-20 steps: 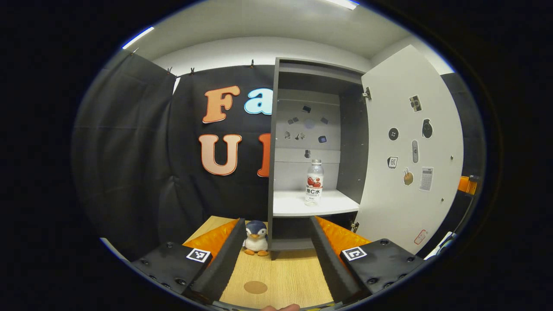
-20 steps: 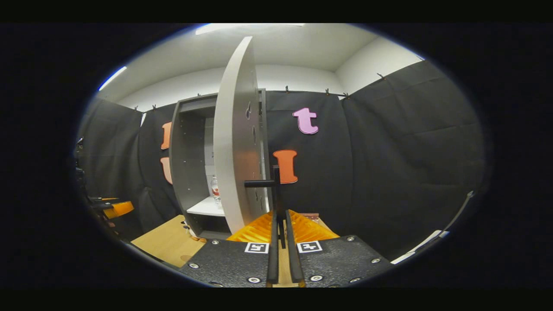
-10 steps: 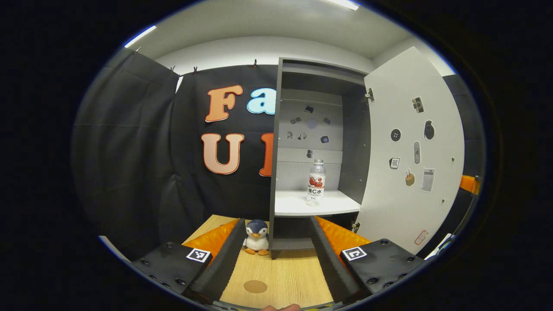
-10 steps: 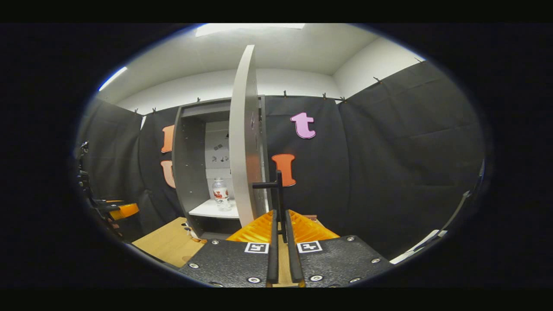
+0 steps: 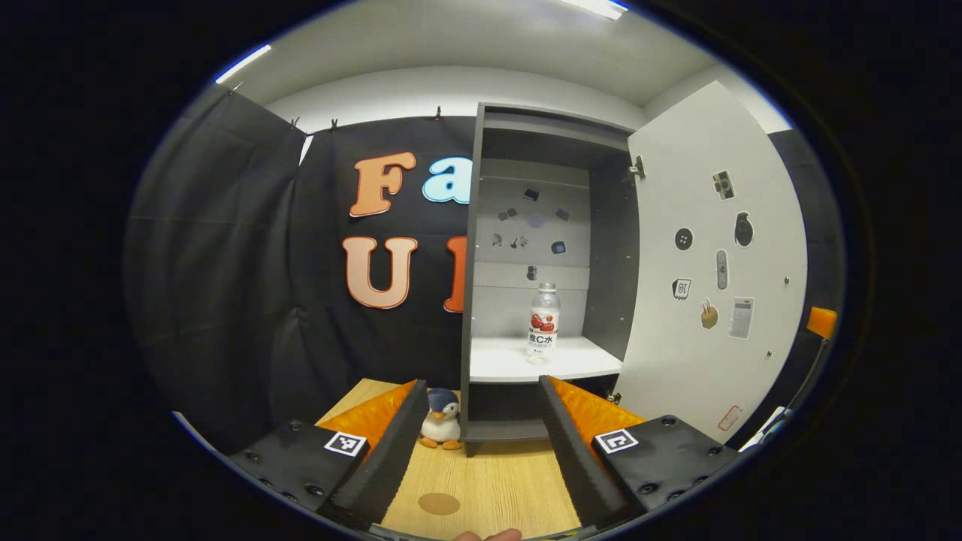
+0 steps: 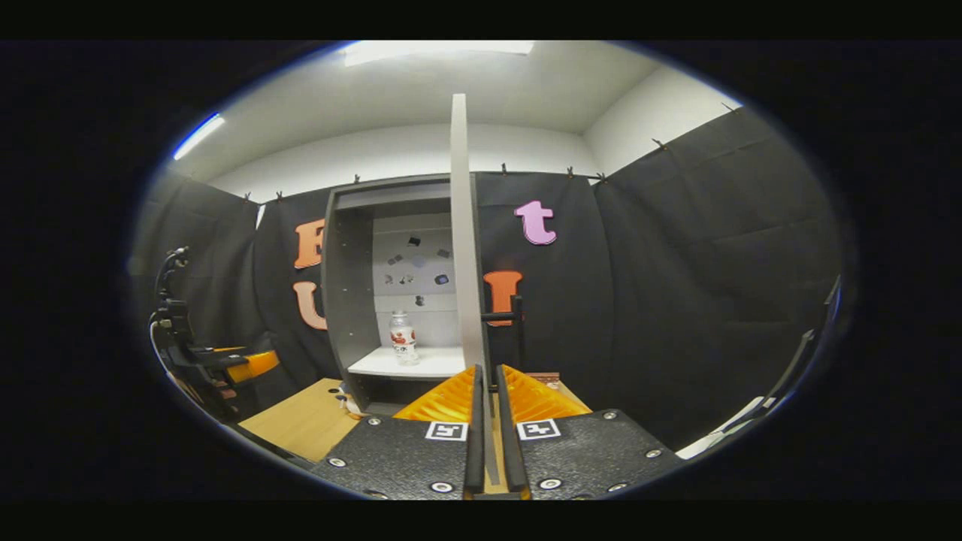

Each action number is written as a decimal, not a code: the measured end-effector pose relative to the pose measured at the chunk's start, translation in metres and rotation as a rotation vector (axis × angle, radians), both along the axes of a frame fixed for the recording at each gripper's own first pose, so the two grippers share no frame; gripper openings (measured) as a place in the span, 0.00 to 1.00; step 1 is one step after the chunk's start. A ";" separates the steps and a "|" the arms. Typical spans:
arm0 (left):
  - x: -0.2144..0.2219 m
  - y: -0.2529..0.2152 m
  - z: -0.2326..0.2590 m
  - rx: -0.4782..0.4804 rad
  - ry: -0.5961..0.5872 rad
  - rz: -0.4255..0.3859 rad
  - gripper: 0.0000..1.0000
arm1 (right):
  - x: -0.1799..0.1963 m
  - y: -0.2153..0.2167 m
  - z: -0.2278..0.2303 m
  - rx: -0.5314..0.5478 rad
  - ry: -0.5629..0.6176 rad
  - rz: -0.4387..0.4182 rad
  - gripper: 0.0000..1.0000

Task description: Open the cabinet door with the right hand, grasp the bottle in the cabinet with the left hand and place it on the coaster, then close the cabinet door with the right hand.

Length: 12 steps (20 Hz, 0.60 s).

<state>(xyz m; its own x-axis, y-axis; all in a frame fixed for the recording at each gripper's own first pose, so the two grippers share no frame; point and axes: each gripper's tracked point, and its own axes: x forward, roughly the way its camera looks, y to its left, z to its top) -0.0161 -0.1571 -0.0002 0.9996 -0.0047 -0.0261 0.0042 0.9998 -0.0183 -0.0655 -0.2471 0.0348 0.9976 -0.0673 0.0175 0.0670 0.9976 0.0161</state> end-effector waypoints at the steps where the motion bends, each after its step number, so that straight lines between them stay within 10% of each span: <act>1: 0.009 -0.005 0.000 0.005 -0.007 -0.017 0.96 | -0.003 0.008 0.001 0.006 -0.005 0.007 0.19; 3: 0.031 -0.017 -0.008 0.001 -0.004 -0.049 0.95 | -0.008 0.022 -0.001 0.026 -0.005 0.012 0.10; 5: 0.059 -0.031 -0.016 -0.022 0.007 -0.088 0.95 | -0.007 0.034 -0.003 0.035 -0.003 0.001 0.22; 6: 0.075 -0.039 -0.017 -0.031 0.008 -0.112 0.95 | -0.007 0.035 -0.003 0.037 -0.004 -0.009 0.06; 8: 0.105 -0.051 -0.017 -0.030 -0.011 -0.143 0.95 | -0.004 0.048 -0.004 0.050 -0.013 -0.006 0.27; 12: 0.175 -0.075 -0.026 -0.036 -0.023 -0.205 0.95 | 0.016 0.059 -0.002 0.054 -0.024 -0.039 0.29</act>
<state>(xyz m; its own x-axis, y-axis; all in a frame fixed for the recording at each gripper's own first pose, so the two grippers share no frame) 0.1585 -0.2317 -0.0259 0.9781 -0.2082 0.0007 0.2080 0.9768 -0.0519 -0.0497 -0.1886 0.0327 0.9935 -0.1079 0.0366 0.1051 0.9919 0.0715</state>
